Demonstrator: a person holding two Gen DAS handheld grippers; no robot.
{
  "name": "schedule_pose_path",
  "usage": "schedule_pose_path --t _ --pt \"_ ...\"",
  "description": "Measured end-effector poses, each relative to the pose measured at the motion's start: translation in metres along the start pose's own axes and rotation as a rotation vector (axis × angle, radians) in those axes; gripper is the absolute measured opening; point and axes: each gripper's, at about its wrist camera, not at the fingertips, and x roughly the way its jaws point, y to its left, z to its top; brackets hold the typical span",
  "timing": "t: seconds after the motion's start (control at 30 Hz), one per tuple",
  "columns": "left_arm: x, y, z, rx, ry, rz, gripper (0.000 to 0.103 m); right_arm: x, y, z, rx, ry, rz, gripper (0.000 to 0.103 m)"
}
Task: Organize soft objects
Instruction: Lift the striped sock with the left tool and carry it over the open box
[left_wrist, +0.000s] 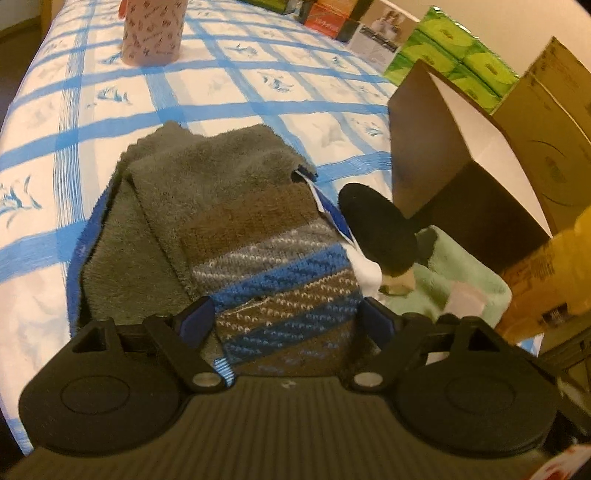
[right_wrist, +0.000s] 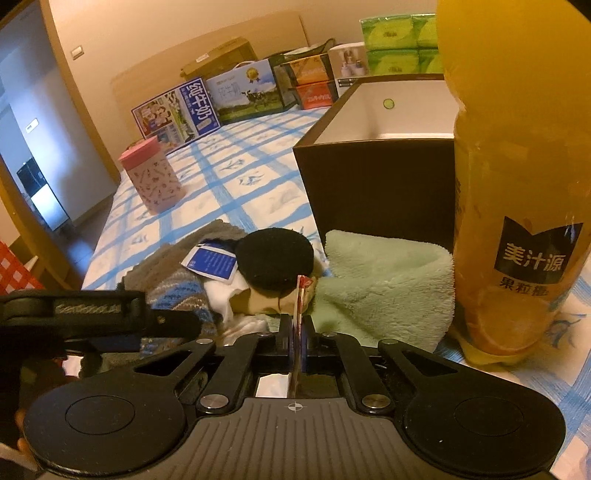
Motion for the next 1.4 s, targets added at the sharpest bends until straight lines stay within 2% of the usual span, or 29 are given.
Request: schedule_pose_path --t 0.17,0.4,0.43,0.5,0.57,0.67,0.77,1.07,1.27,1.4 --pt "0.003 -0.004 0.003 -0.018 0.007 0.013 0.088 -0.002 0.002 -0.002 -0.002 0.004 0.005 0.004" --pt "0.013 -0.017 -0.005 0.087 0.02 0.086 0.09 -0.007 0.004 -0.005 0.008 0.012 0.002 0.004" --pt "0.012 -0.017 -0.005 0.087 0.018 0.083 0.085 -0.009 0.004 -0.005 0.009 0.011 0.003 0.004" --pt "0.008 -0.012 -0.005 0.086 0.012 0.064 0.07 -0.014 0.004 -0.006 0.012 0.008 0.003 0.004" --pt "0.001 -0.006 -0.004 0.086 0.006 0.037 0.036 -0.018 0.003 -0.006 0.015 0.006 0.003 0.004" --pt "-0.008 0.0 -0.003 0.09 0.005 0.026 0.025 -0.025 0.002 -0.006 0.02 -0.002 0.005 0.004" --pt "-0.022 0.002 -0.005 0.116 -0.01 0.032 0.024 -0.034 0.001 -0.005 0.026 -0.016 0.011 0.004" --pt "-0.075 -0.003 -0.007 0.19 -0.048 -0.012 0.024 -0.064 -0.006 -0.003 0.04 -0.042 0.024 0.004" --pt "-0.094 -0.026 0.001 0.249 -0.084 -0.055 0.024 -0.092 -0.024 -0.002 0.07 -0.052 0.005 0.004" --pt "-0.098 -0.047 0.01 0.278 -0.104 -0.109 0.024 -0.116 -0.043 0.001 0.095 -0.07 -0.022 0.004"
